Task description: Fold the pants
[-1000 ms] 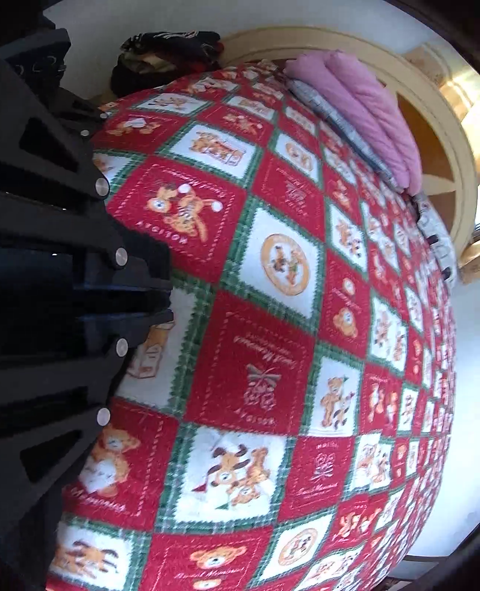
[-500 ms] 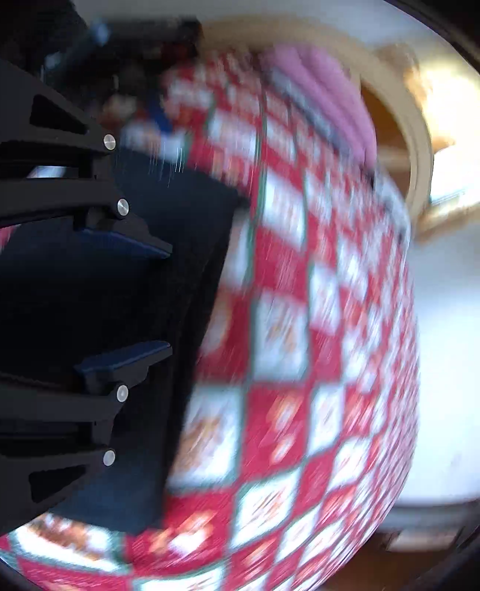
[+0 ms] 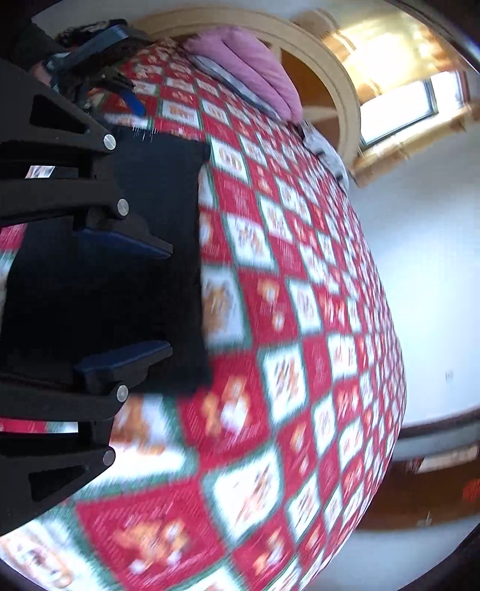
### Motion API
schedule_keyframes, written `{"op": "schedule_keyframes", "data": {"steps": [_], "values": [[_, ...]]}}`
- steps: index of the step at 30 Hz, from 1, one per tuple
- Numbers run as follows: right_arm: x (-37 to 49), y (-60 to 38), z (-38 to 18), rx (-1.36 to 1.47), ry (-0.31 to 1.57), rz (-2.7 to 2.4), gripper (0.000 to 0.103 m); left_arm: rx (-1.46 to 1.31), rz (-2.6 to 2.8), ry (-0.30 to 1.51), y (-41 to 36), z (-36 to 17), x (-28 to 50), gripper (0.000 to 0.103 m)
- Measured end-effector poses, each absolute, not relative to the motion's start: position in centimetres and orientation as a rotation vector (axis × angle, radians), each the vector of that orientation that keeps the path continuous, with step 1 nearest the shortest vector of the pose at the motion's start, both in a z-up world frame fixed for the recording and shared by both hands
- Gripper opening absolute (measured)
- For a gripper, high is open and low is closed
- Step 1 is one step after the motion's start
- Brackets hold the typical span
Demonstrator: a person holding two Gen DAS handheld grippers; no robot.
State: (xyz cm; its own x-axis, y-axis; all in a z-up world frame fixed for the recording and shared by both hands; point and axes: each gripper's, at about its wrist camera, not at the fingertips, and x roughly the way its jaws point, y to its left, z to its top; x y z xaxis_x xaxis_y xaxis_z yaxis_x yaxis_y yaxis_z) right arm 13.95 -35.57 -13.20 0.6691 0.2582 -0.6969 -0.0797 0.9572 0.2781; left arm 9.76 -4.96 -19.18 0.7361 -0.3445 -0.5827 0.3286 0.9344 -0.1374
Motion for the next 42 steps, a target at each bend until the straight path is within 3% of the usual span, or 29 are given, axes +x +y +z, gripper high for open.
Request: {"op": "schedule_keyframes", "data": {"steps": [14,24,26,29,31,33,34,42], "values": [[12.6,-39.2,-16.5,0.3,0.837,0.159,0.054,0.001,-0.411,0.664,-7.6,-19.5,11.4,0.103],[12.8,-38.1,-17.7,0.311,0.817,0.183,0.054,-0.01,-0.433,0.669,-8.1,-19.5,11.9,0.103],[12.8,-38.5,-17.8,0.341,0.815,0.194,0.049,-0.012,-0.444,0.68,-8.0,-19.4,11.9,0.101],[12.4,-38.4,-17.5,0.351,0.801,0.222,0.031,-0.039,-0.48,0.678,-7.7,-19.1,11.4,0.073],[12.0,-37.6,-17.0,0.318,0.783,0.23,0.028,-0.049,-0.489,0.677,-7.4,-19.0,11.2,0.042],[11.7,-36.8,-16.6,0.272,0.77,0.224,0.026,-0.071,-0.494,0.682,-6.9,-19.0,11.4,0.034],[11.5,-36.6,-16.4,0.259,0.763,0.223,0.026,-0.094,-0.5,0.686,-6.6,-19.0,11.6,0.025],[9.6,-35.4,-14.6,0.206,0.694,0.217,0.025,-0.185,-0.557,0.658,-5.2,-18.3,11.0,0.015]]}}
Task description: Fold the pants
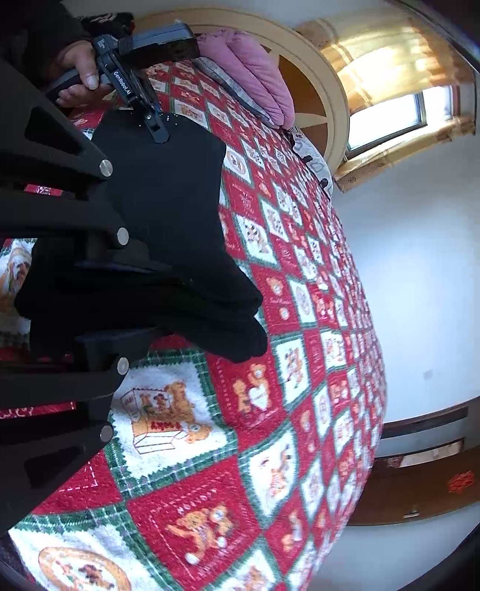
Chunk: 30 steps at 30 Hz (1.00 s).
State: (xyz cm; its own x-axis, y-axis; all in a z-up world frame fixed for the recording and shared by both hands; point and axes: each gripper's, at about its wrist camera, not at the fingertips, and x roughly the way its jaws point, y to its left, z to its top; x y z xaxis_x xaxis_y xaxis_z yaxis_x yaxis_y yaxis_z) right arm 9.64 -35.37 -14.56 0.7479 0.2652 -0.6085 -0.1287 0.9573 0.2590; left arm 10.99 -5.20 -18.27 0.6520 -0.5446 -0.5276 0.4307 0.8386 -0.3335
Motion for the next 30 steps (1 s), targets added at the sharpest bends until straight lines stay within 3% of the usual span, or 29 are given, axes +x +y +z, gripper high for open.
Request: {"op": "schedule_keyframes", "data": {"steps": [12,30], "values": [[13.1,-30.4,-10.3,0.16,0.66,0.329,0.024,-0.215,-0.496,0.569,-0.3,-15.0,11.0,0.011],[28.9,-8.3,-8.9,0.038,0.717,0.648,0.024,-0.251,-0.071,0.462,17.0,-12.8,14.3,0.01]]}}
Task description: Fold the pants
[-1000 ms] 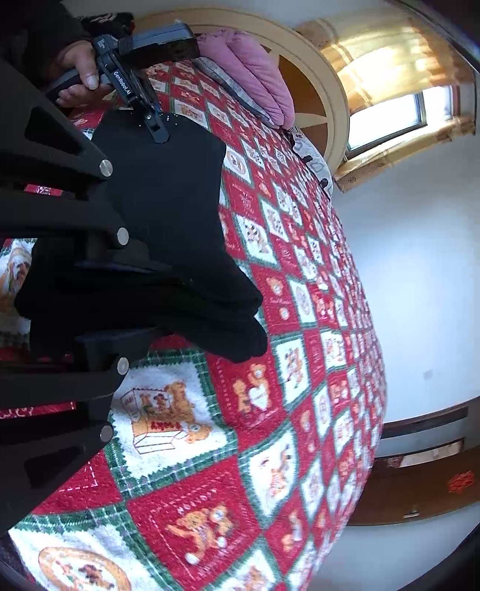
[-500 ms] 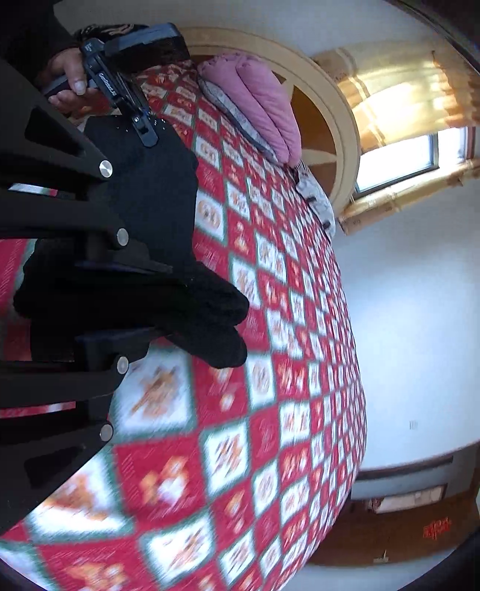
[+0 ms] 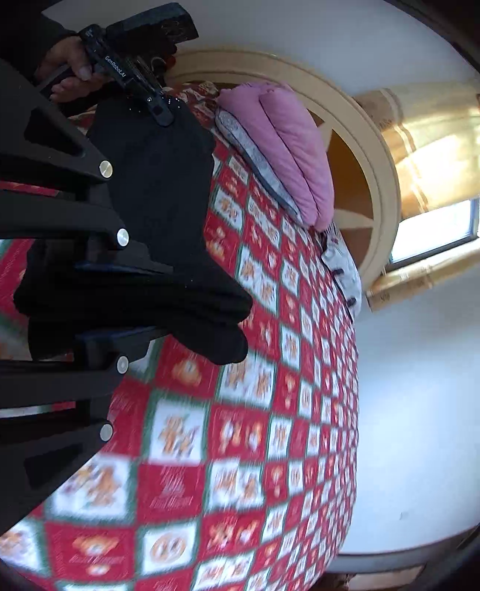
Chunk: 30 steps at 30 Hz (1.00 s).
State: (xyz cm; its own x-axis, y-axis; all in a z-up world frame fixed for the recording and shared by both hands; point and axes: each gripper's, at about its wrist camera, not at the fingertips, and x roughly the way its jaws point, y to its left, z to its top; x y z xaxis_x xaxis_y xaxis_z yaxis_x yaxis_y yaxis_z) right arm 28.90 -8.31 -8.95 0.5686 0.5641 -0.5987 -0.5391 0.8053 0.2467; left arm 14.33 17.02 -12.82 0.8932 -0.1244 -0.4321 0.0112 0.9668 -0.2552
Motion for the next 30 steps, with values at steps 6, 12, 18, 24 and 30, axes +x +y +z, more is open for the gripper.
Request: {"op": "schedule_keyframes", "data": {"steps": [6,12,18,24,30], "values": [[32.0,-3.1,-11.5,0.024,0.794,0.668,0.024,-0.259,0.016,0.518,19.7,-16.1,15.2,0.01],[34.4,-2.9,-14.3,0.045,0.857,0.627,0.024,-0.299,0.023,0.577,20.6,-18.6,15.5,0.021],[35.3,-3.8,-15.6,0.082,0.9,0.622,0.031,-0.334,0.041,0.595,21.2,-19.3,15.2,0.053],[35.6,-4.9,-16.6,0.125,0.922,0.598,0.042,-0.294,0.065,0.595,20.6,-19.4,15.0,0.063],[35.7,-5.6,-16.8,0.149,0.925,0.58,0.046,-0.268,0.105,0.606,20.7,-19.4,14.5,0.074]]}}
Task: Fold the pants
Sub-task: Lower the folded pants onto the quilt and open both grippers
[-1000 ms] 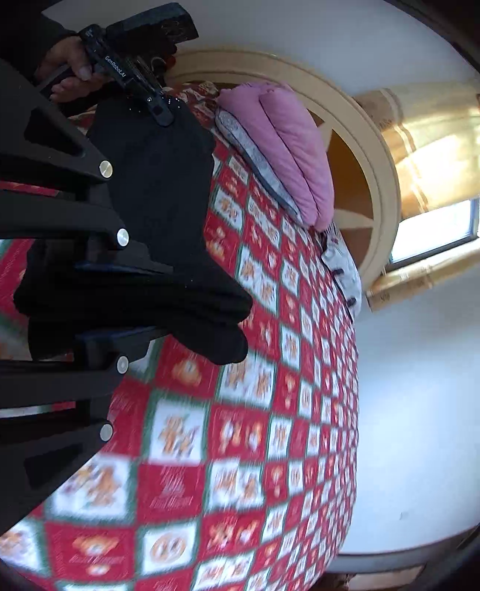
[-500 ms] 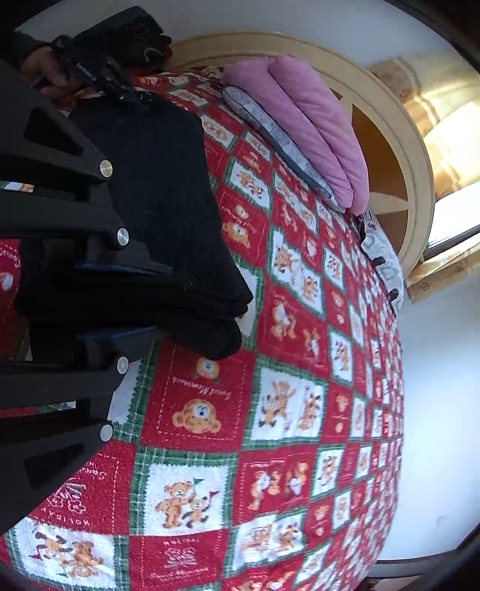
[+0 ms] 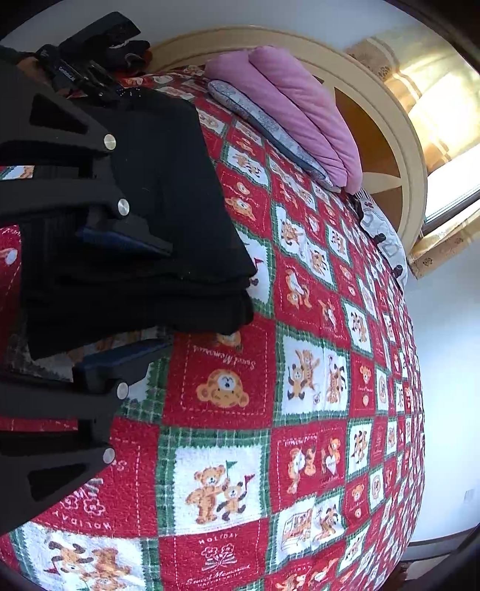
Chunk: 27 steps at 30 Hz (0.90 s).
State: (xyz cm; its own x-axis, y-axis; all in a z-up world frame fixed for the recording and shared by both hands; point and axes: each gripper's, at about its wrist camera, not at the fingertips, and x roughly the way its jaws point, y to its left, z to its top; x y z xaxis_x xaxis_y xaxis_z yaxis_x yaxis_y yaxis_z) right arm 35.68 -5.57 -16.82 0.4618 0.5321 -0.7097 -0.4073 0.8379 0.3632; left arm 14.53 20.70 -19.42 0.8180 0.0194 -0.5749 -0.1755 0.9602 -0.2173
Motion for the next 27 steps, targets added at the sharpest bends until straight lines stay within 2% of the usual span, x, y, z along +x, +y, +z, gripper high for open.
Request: {"op": "schedule_keyframes", "data": {"steps": [6,8,10,11,21,27], "values": [[35.4,-5.5,-16.2,0.113,0.903,0.555,0.046,-0.268,0.127,0.615,21.1,-19.5,14.2,0.078],[35.1,-5.7,-15.9,0.099,0.891,0.546,0.047,-0.264,0.143,0.62,21.1,-19.5,14.1,0.082],[34.8,-6.5,-15.7,0.11,0.882,0.541,0.048,-0.257,0.171,0.627,21.2,-19.5,14.0,0.093],[34.8,-6.9,-15.6,0.121,0.883,0.537,0.052,-0.258,0.188,0.632,21.4,-19.5,13.9,0.095],[31.8,-10.7,-13.4,0.107,0.819,0.407,0.055,-0.228,0.233,0.657,20.7,-18.2,12.2,0.095],[26.9,-12.3,-12.1,0.102,0.776,0.377,0.055,-0.228,0.212,0.614,19.5,-16.2,10.2,0.096]]}}
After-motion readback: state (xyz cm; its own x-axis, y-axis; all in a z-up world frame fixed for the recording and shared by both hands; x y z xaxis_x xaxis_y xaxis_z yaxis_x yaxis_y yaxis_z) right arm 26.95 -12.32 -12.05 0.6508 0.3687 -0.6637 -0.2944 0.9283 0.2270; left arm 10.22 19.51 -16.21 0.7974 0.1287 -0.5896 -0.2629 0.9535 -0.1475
